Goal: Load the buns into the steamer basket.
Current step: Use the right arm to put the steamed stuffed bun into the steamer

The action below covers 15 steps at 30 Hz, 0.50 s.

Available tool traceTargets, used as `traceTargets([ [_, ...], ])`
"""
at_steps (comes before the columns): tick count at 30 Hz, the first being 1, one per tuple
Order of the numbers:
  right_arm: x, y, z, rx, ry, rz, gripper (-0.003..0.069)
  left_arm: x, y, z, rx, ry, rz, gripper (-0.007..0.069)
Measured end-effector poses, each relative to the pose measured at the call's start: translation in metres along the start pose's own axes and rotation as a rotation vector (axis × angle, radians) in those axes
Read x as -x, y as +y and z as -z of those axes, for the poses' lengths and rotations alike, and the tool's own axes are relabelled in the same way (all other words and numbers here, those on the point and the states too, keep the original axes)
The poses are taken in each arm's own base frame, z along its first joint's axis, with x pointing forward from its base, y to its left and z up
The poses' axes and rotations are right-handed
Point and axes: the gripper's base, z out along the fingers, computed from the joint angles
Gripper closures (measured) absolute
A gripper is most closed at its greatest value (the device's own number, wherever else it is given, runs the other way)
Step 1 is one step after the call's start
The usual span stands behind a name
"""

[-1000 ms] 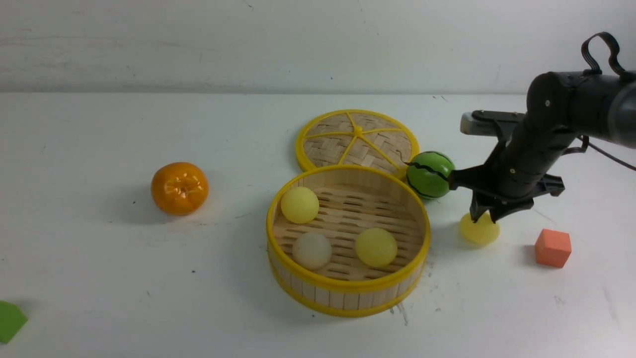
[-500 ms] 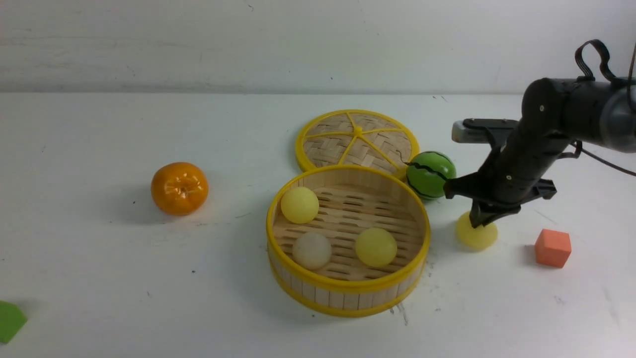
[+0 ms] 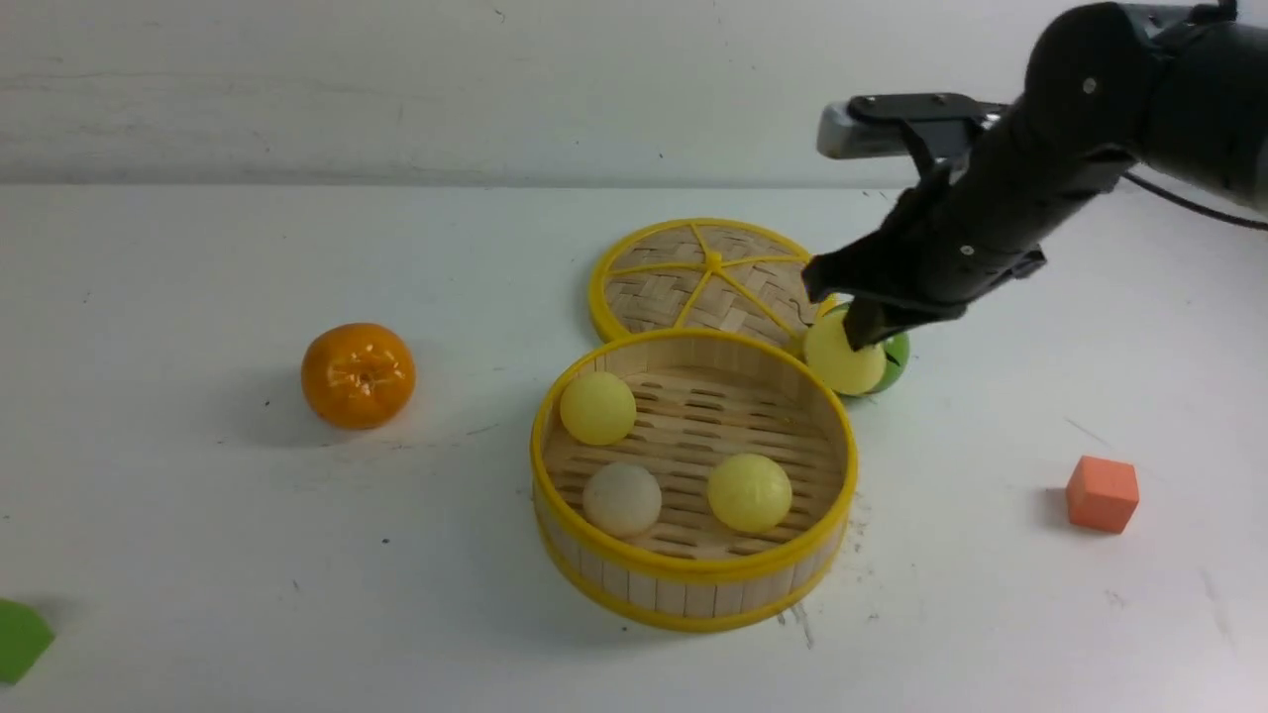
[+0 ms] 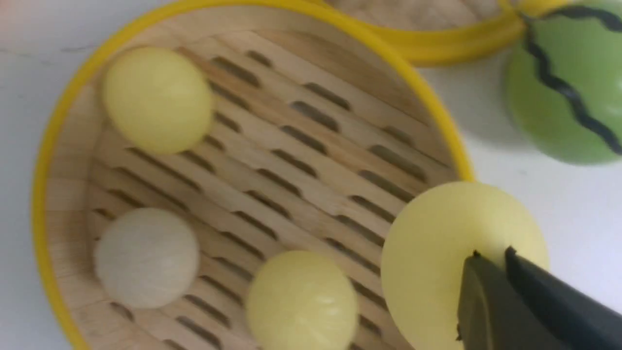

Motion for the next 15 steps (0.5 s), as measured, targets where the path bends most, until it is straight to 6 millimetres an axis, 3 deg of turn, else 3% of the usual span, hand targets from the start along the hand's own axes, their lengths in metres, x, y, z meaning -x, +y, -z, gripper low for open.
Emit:
traceTargets([
  [4, 0.000, 0.029, -0.027, 0.031, 0.006, 0.060, 0.0657, 0.000, 0.000, 0.000, 0.000, 0.000, 0.000, 0.0487],
  [5, 0.000, 0.030, -0.027, 0.032, 0.002, 0.063, 0.0657, 0.000, 0.000, 0.000, 0.000, 0.000, 0.000, 0.0487],
  [10, -0.002, 0.034, -0.071, 0.027, -0.016, 0.073, 0.0632, 0.000, 0.000, 0.000, 0.000, 0.000, 0.000, 0.0483],
  [13, -0.004, 0.031, -0.088, 0.020, -0.017, 0.070, 0.0559, 0.000, 0.000, 0.000, 0.000, 0.000, 0.000, 0.0483],
  [15, -0.004, 0.030, -0.093, 0.020, -0.023, 0.067, 0.0463, 0.000, 0.000, 0.000, 0.000, 0.000, 0.000, 0.0482],
])
